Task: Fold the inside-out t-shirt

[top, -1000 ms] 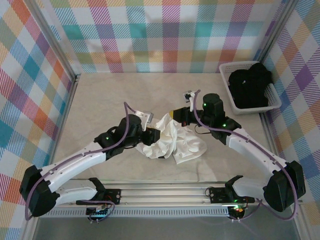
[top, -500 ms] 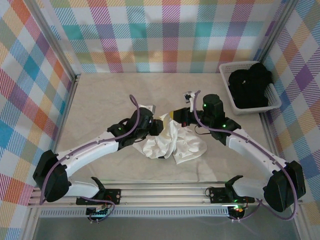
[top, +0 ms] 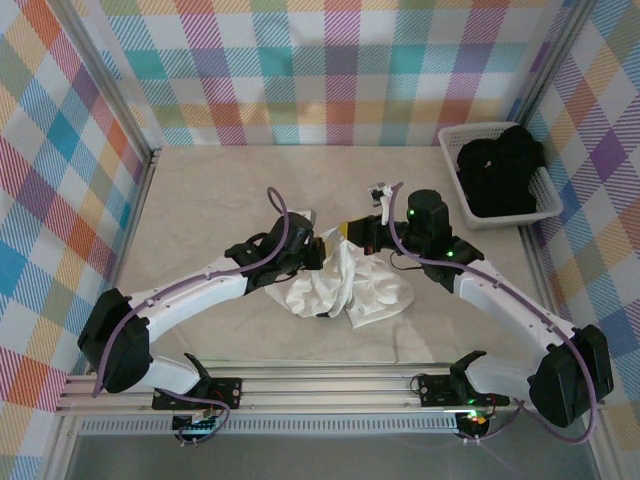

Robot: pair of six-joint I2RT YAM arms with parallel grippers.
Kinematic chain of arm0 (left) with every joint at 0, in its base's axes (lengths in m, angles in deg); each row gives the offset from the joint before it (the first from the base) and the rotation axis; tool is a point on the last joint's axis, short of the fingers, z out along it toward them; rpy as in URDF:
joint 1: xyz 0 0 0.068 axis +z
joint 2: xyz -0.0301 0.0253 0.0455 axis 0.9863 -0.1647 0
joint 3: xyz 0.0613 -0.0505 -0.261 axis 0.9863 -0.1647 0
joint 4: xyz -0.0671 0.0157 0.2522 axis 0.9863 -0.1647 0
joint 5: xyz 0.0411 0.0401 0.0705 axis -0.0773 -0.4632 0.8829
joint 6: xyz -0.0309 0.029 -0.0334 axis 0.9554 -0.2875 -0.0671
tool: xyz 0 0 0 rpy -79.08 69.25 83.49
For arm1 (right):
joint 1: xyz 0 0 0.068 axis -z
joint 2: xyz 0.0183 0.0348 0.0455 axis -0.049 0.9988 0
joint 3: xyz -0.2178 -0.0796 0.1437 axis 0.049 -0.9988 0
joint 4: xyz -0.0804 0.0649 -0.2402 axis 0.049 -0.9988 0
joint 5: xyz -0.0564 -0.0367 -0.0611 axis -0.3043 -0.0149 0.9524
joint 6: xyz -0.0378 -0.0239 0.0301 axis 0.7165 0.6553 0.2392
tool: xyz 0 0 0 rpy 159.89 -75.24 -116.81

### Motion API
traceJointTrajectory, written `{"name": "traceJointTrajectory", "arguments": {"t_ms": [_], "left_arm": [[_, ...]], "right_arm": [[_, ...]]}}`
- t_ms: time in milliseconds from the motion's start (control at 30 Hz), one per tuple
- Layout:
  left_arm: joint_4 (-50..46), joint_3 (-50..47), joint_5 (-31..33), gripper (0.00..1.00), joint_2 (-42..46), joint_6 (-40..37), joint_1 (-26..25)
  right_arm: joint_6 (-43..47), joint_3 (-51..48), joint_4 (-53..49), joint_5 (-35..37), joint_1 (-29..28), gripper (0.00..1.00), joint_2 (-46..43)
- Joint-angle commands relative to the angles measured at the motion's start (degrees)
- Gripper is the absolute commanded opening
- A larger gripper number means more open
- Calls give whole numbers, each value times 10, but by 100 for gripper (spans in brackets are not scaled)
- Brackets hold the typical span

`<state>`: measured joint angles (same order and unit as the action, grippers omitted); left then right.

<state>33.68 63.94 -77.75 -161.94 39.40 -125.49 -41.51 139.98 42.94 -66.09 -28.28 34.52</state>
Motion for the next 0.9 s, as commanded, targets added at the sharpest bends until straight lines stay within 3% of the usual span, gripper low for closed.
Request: {"name": "traceJointTrajectory", "arguments": {"t_ms": [0, 167, 300, 467, 733, 867], "left_arm": [[24, -6, -21, 0, 31, -6, 11], [86, -54, -91, 0, 103, -25, 30], [131, -78, -198, 0, 159, -47, 44], [184, -98, -307, 0, 209, -53, 53], [330, -189, -365, 0, 290, -4, 85], [316, -215, -343, 0, 300, -15, 94]], "right_arm": [[19, -2, -5, 20, -2, 0, -22], [50, 16, -62, 87, -2, 0, -31], [87, 39, -101, 146, -2, 0, -30], [107, 57, -104, 159, -2, 0, -10], [165, 93, -179, 191, -2, 0, 13], [176, 100, -191, 180, -2, 0, 16]]}}
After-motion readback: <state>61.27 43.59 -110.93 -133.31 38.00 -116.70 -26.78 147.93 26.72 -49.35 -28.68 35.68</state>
